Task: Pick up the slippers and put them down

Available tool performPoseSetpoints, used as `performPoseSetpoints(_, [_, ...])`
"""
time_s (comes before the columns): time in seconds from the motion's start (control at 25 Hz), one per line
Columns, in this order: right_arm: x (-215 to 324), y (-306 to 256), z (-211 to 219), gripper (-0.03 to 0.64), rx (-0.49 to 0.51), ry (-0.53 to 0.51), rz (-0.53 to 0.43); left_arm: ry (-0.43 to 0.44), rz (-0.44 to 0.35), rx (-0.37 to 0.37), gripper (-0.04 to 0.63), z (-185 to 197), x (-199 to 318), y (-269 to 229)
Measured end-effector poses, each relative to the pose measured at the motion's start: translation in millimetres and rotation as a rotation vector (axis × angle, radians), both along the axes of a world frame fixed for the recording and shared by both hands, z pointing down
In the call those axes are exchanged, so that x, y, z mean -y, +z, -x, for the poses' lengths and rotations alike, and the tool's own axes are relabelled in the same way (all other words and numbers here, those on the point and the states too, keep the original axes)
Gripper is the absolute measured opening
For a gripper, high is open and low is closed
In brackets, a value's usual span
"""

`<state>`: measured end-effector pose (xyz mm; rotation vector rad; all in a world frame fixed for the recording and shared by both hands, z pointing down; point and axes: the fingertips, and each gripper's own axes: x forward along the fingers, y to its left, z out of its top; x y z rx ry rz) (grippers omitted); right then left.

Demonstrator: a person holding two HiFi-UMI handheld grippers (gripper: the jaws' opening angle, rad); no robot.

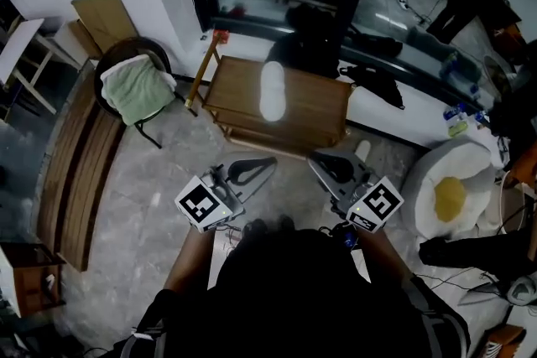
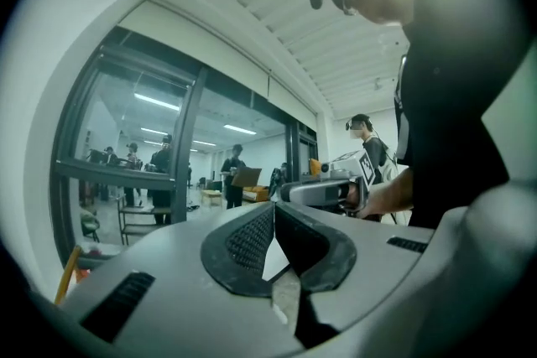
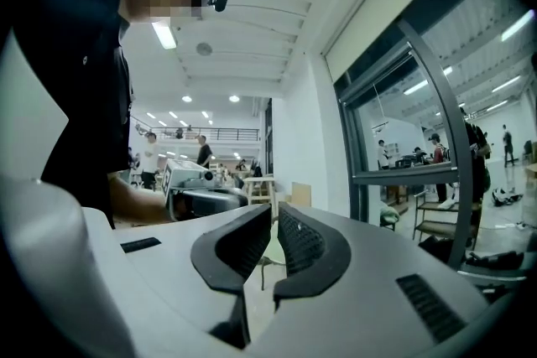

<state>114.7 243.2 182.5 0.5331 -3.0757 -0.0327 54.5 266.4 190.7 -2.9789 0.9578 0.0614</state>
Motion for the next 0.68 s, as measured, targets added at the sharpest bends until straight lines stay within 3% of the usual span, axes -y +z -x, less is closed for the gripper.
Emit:
performPoseSetpoints(0.36, [-24.1,37.9,-23.7,0.038,-0.001,-0.025,0.082,-0.058,0.138,0.035,0.015,-21.4,-29.1,41.9])
performPoseSetpoints(0.68, [2.6,52.6,-44.3,0.040,-0.001,0.009,0.102,0.024,0.169,0.090,0.015,-46.8,-25.8,58.1])
